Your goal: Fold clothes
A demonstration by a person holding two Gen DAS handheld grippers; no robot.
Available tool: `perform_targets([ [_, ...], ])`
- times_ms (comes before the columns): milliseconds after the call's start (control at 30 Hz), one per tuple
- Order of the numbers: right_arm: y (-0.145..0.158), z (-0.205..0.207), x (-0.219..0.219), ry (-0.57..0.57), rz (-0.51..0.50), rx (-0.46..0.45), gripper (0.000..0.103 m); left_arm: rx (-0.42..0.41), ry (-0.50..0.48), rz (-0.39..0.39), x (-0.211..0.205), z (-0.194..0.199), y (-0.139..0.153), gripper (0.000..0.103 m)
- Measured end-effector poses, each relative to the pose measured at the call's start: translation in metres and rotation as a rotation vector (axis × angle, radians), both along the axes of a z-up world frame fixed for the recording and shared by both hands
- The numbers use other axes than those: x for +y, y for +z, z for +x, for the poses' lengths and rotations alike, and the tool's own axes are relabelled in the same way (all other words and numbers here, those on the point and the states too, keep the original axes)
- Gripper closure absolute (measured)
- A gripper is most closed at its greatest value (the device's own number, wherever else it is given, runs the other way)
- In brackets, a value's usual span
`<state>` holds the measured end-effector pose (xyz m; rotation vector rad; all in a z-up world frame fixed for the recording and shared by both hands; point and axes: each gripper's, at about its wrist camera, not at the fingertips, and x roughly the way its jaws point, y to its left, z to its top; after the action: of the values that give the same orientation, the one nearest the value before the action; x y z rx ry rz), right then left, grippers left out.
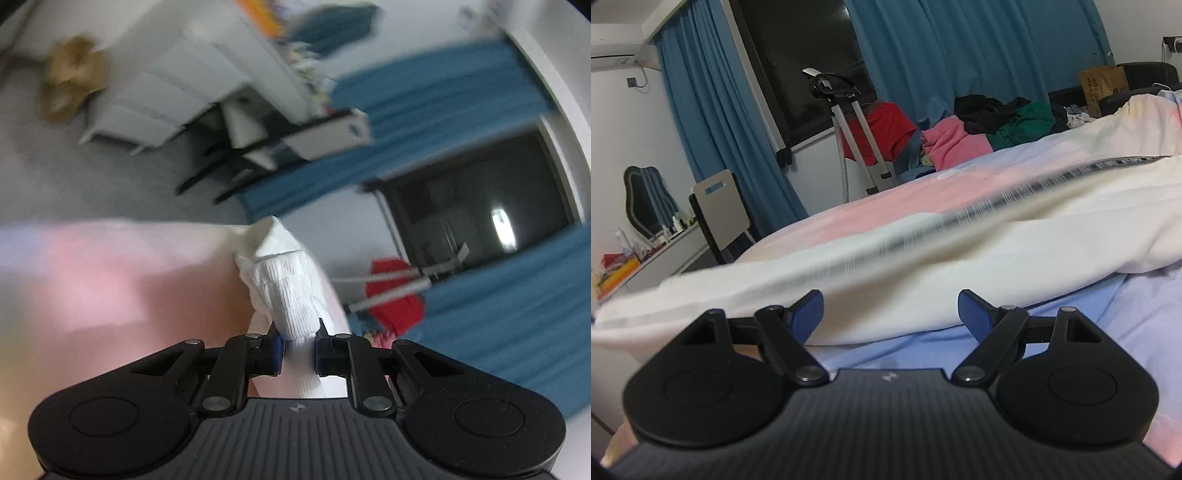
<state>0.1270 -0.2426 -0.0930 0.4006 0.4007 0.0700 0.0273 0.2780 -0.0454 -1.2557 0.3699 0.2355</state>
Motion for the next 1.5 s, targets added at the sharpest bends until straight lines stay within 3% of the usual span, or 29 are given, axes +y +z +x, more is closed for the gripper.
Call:
perform_targets([
  [67, 0.003, -0.008, -0.002, 0.003, 0.01, -0.003, 0.022, 0.046, 0.051, -0.11, 0.011, -0.024, -0.02, 0.087],
  [133, 0.006, -0.013, -0.01, -0.005, 0.063, 0.021, 0.022, 0.069, 0.068, -0.143, 0.022, -0.034, -0.026, 0.087],
  [267, 0.006, -0.018, -0.035, -0.058, 0.228, 0.085, 0.022, 0.101, 0.057, -0.074, 0.023, -0.036, -0.021, 0.087],
  [367, 0.01, -0.02, -0.053, -0.125, 0.282, 0.088, 0.022, 0.132, 0.054, -0.014, 0.02, -0.035, -0.019, 0.086],
  [500, 0.021, -0.005, -0.074, -0.234, 0.228, 0.095, 0.023, 0.201, 0.063, 0.021, 0.014, -0.033, -0.024, 0.085],
  [633, 0.026, 0.039, -0.096, -0.311, 0.133, 0.097, 0.023, 0.225, 0.058, 0.038, 0.017, -0.019, -0.028, 0.085],
  [733, 0.016, 0.084, -0.127, -0.417, 0.062, 0.153, 0.025, 0.232, 0.051, 0.057, 0.018, -0.015, -0.028, 0.085],
  [767, 0.01, 0.099, -0.14, -0.464, 0.046, 0.181, 0.03, 0.234, 0.051, 0.066, 0.019, -0.012, -0.031, 0.085],
  [900, -0.012, 0.14, -0.19, -0.634, 0.051, 0.274, 0.033, 0.244, 0.057, 0.124, 0.015, -0.004, -0.033, 0.085],
  [967, -0.025, 0.151, -0.208, -0.687, 0.051, 0.331, 0.047, 0.242, 0.059, 0.158, 0.013, 0.002, -0.032, 0.085],
  [1033, -0.038, 0.161, -0.223, -0.724, 0.042, 0.392, 0.079, 0.233, 0.06, 0.184, 0.011, 0.007, -0.03, 0.085],
  [1100, -0.045, 0.165, -0.232, -0.722, 0.058, 0.419, 0.087, 0.22, 0.056, 0.21, 0.01, 0.012, -0.029, 0.085],
  [1200, -0.034, 0.168, -0.228, -0.703, 0.05, 0.388, 0.091, 0.205, 0.056, 0.238, 0.009, 0.017, -0.028, 0.086],
  [1267, -0.011, 0.167, -0.223, -0.68, 0.044, 0.325, 0.092, 0.191, 0.059, 0.223, 0.011, 0.016, -0.028, 0.087],
  [1400, 0.054, 0.14, -0.214, -0.616, 0.128, 0.126, 0.092, 0.156, 0.07, 0.159, 0.019, 0.009, -0.029, 0.087],
  [1500, 0.11, 0.095, -0.21, -0.566, 0.163, -0.04, 0.092, 0.125, 0.08, 0.109, 0.027, -0.001, -0.03, 0.088],
])
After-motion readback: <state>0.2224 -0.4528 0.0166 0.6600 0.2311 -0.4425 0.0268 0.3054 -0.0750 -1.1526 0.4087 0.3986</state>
